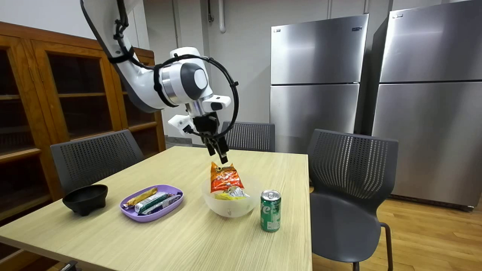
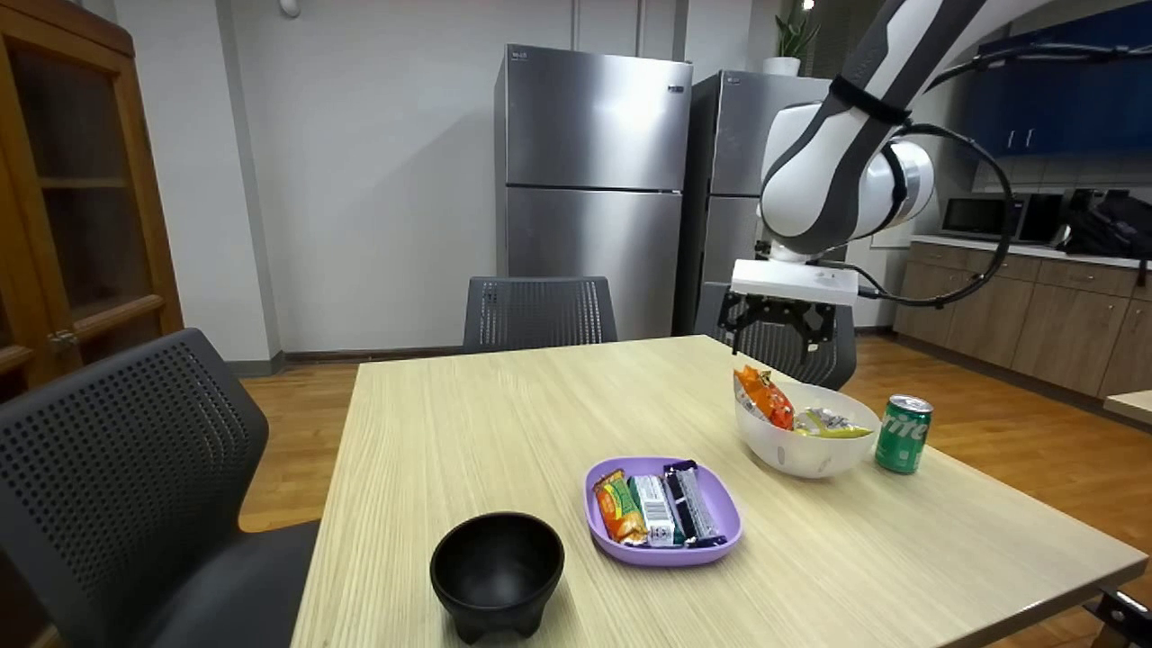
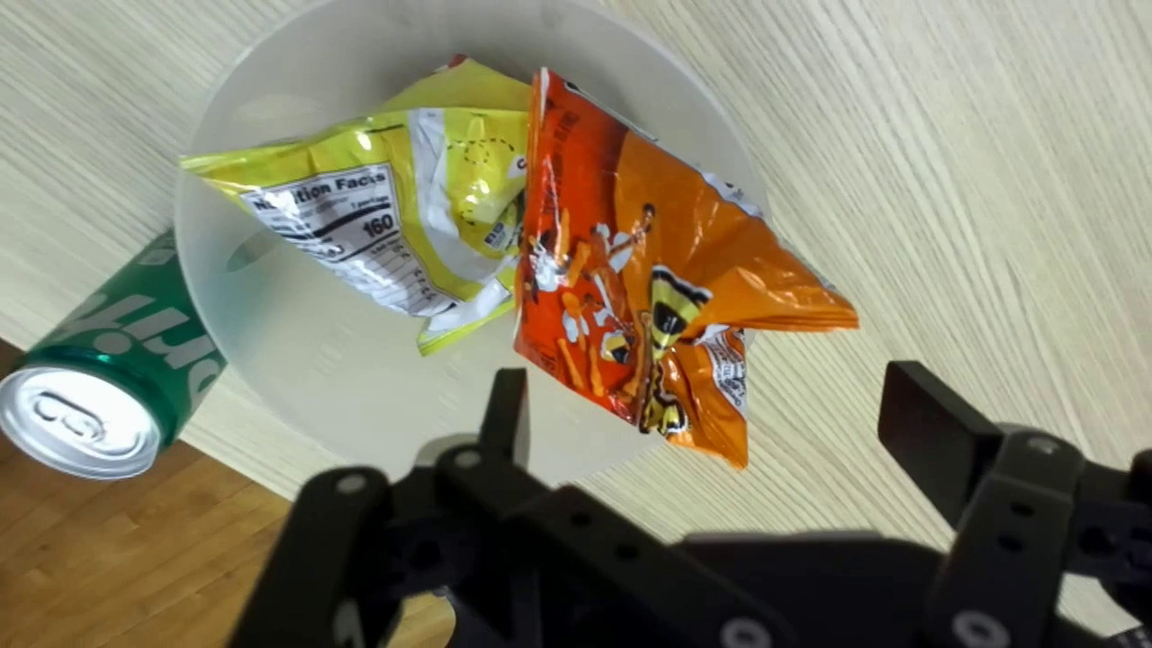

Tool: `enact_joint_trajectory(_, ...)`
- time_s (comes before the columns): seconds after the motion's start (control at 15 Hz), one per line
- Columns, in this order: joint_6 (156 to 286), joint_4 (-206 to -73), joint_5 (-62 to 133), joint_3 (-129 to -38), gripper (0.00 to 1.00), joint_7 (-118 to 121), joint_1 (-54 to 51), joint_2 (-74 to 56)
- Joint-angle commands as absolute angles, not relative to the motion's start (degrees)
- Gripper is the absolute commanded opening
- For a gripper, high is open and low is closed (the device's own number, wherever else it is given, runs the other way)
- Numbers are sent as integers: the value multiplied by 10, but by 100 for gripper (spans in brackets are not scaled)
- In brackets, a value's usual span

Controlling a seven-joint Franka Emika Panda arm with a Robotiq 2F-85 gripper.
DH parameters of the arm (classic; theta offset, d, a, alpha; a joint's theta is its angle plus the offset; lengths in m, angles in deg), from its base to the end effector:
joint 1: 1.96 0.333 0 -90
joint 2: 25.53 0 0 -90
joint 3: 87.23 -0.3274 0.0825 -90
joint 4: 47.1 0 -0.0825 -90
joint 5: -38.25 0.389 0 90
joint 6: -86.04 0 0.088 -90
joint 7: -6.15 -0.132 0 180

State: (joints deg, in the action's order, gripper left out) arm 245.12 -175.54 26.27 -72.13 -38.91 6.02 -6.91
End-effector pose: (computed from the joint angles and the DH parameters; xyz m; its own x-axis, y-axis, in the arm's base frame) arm 0.5738 -0.0653 0.2299 0.7356 -0.6200 0.2730 -0.6452 -0.7640 0.0034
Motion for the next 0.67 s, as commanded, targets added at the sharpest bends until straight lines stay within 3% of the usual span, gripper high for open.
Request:
enact_joint_trajectory(0.0, 2454, -1822, 205, -703, 100, -393, 77, -137)
enact_joint_trajectory(0.6, 2439, -1938, 239, -776, 100, -230, 23, -243)
